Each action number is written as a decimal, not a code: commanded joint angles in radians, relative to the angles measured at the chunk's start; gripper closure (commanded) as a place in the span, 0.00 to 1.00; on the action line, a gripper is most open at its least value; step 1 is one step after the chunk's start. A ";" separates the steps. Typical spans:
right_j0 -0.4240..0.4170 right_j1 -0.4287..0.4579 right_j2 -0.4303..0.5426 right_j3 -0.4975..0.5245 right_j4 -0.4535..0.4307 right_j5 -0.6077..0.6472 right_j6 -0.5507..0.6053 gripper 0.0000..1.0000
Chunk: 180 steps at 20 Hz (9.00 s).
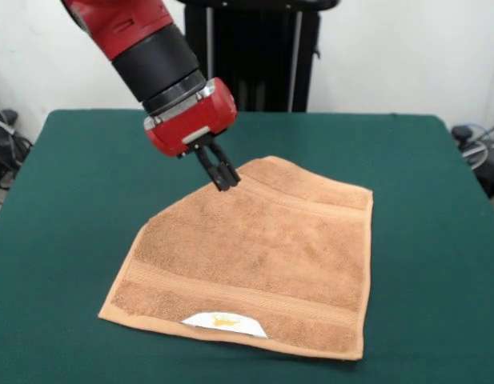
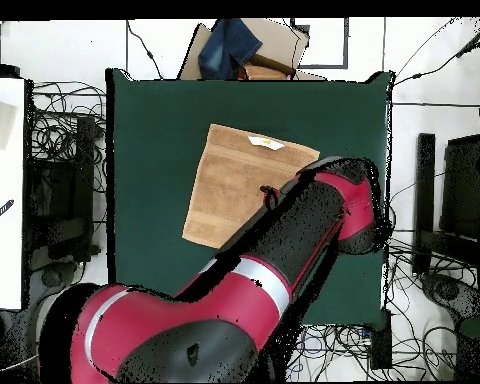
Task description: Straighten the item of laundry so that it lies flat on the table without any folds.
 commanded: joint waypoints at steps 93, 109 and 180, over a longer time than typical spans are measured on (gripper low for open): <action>-0.004 0.341 0.296 -0.301 0.060 -0.132 0.340 1.00; 0.011 0.366 0.362 -0.320 0.140 -0.122 0.374 1.00; 0.192 0.327 0.346 -0.277 0.359 0.202 0.464 1.00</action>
